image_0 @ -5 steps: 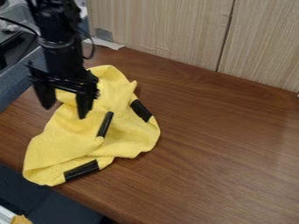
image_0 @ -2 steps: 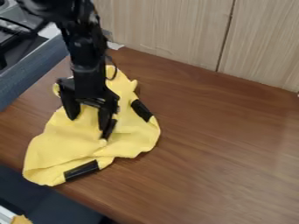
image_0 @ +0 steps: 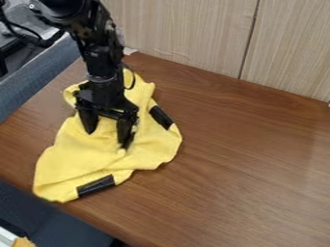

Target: Move cloth to the right of the table

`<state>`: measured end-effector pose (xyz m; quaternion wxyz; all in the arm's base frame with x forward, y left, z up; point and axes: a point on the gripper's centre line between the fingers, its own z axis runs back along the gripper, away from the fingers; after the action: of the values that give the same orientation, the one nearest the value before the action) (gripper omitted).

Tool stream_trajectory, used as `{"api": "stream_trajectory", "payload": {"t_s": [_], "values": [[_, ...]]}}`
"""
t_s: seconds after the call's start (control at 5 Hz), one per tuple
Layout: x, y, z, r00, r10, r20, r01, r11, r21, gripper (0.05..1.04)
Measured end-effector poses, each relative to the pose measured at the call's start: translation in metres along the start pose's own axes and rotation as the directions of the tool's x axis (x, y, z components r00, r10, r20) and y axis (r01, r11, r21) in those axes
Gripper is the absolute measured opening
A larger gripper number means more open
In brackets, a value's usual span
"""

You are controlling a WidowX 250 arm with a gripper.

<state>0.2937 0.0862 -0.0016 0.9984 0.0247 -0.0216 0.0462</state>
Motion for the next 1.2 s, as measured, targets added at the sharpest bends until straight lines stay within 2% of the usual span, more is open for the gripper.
{"api": "stream_trajectory", "payload": {"t_s": [0.2, 0.4, 0.6, 0.8, 1.0, 1.2], "values": [[0.027, -0.016, 0.0, 1.0, -0.02, 0.022, 0.02, 1.0, 0.003, 0.999], [0.054, -0.042, 0.002, 0.995, -0.091, 0.047, 0.09, 0.996, 0.022, 0.999], [0.064, -0.076, 0.002, 0.984, -0.163, 0.066, 0.163, 0.987, 0.01, 0.999], [0.057, -0.116, 0.003, 0.973, -0.221, 0.068, 0.224, 0.974, -0.04, 0.999], [0.05, -0.139, 0.003, 0.957, -0.282, 0.064, 0.286, 0.957, -0.057, 0.999], [0.043, -0.147, 0.005, 0.949, -0.312, 0.05, 0.315, 0.947, -0.062, 0.999]]}}
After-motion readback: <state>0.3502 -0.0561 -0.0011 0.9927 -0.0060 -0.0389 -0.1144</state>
